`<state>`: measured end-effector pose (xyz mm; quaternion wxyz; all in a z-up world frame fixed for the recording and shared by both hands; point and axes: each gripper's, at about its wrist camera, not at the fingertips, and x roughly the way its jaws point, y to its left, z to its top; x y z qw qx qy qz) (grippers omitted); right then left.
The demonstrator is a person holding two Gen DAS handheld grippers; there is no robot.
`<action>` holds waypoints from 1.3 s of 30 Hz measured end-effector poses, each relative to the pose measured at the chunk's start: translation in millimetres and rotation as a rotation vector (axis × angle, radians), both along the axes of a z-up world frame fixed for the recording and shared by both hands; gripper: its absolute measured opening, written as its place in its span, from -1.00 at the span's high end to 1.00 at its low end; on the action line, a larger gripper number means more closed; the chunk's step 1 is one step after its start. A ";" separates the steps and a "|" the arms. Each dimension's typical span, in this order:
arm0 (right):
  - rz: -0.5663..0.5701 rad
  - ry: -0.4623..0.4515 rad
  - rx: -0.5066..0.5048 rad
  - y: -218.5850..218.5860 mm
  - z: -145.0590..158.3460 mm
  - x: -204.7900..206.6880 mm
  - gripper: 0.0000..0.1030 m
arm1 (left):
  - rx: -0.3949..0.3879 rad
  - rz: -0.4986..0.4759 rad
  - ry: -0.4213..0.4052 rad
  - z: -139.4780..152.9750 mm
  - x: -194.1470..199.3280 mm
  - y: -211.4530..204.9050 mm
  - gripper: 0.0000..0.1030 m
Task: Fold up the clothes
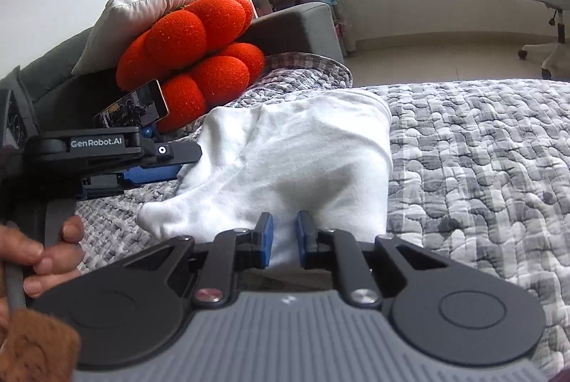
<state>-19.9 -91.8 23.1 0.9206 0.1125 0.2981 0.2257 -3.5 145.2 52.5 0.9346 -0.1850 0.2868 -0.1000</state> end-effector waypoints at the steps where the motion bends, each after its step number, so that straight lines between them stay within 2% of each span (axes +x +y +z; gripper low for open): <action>1: -0.007 0.004 0.001 0.9 0.4 0.1 0.74 | -0.001 0.005 -0.004 3.3 -2.3 1.1 0.18; 4: -0.026 0.008 0.002 2.0 -0.1 -2.1 0.74 | 0.000 -0.012 0.006 12.0 -16.5 2.3 0.14; 8: -0.030 0.003 0.025 -1.5 -2.8 -2.8 0.74 | 0.112 -0.091 -0.033 18.5 -43.6 -10.6 -0.02; 12: -0.034 -0.001 0.066 -8.6 1.8 -6.8 0.73 | 0.154 -0.105 0.019 8.7 -39.8 -19.1 -0.01; 15: -0.036 -0.008 0.092 -13.0 5.4 -10.3 0.58 | 0.203 -0.112 0.046 -0.1 -32.7 -29.0 0.05; 16: -0.035 -0.009 0.094 -12.7 5.2 -11.1 0.57 | 0.217 -0.114 0.052 -3.2 -29.7 -31.3 0.23; 17: -0.031 -0.006 0.086 -11.3 3.9 -10.9 0.57 | 0.223 -0.115 0.053 -5.3 -27.2 -32.7 0.29; 21: -0.032 -0.019 0.036 -0.8 1.0 -11.5 0.57 | 0.225 -0.110 0.012 -4.3 -27.2 -34.0 0.52; 24: -0.037 -0.025 0.022 3.4 3.7 -12.8 0.52 | 0.235 -0.112 -0.030 0.9 -33.0 -36.7 0.54; 26: -0.036 -0.024 0.016 5.2 2.6 -11.8 0.51 | 0.238 -0.105 0.004 -2.6 -29.1 -35.6 0.54; 29: -0.035 -0.020 0.001 8.1 0.3 -9.6 0.53 | 0.206 -0.097 0.062 -9.1 -21.4 -29.1 0.49; 33: -0.030 -0.023 -0.025 12.2 -0.2 -8.1 0.53 | 0.170 -0.083 0.092 -12.5 -18.1 -22.3 0.26; 39: -0.029 -0.014 0.037 1.1 -7.2 -7.2 0.59 | 0.147 -0.082 0.072 -5.8 -23.1 -19.6 0.26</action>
